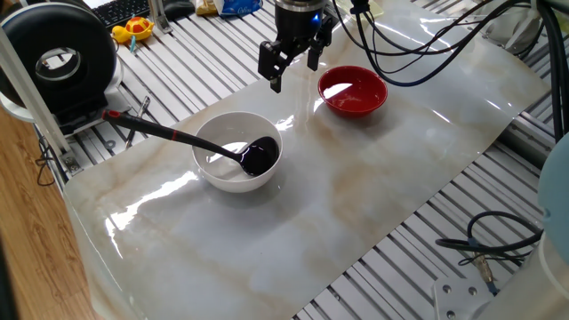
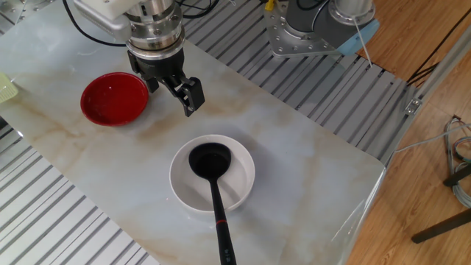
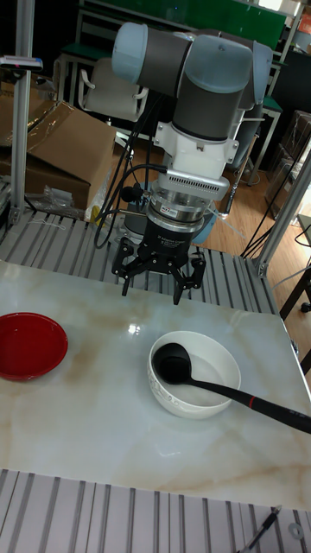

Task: Scoop water with a large spoon from one bowl to another

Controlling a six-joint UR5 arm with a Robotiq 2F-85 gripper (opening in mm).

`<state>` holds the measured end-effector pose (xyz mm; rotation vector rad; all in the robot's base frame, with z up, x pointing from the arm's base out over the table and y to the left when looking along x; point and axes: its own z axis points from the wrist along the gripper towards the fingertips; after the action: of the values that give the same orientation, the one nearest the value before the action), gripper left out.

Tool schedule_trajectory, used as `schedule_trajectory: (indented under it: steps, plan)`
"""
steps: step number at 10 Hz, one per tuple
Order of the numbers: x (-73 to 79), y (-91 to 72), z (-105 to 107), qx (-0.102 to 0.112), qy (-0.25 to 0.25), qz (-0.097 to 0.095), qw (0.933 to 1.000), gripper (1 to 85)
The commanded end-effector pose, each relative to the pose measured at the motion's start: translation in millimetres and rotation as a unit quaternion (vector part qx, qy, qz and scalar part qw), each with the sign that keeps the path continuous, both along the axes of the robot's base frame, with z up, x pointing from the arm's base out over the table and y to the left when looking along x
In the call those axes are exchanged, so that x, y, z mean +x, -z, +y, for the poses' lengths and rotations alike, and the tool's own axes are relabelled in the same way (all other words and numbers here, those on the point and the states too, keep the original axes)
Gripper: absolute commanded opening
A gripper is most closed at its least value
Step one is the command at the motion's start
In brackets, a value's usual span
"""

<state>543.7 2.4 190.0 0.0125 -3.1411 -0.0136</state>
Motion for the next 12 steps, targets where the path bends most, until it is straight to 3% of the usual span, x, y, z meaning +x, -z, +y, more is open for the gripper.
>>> schedule_trajectory:
  steps: [1,2,8,12]
  plan:
    - [46.3,-5.1,-18.9,-0.040,0.005,-0.090,0.9951,84.0]
    - [45.3,-4.3,-18.7,-0.045,0.006,-0.090,0.9949,1.3]
    - [47.8,-2.0,-16.2,-0.045,0.011,-0.096,0.9943,1.3]
    - [43.0,-3.6,-20.8,-0.053,-0.003,-0.086,0.9949,1.3]
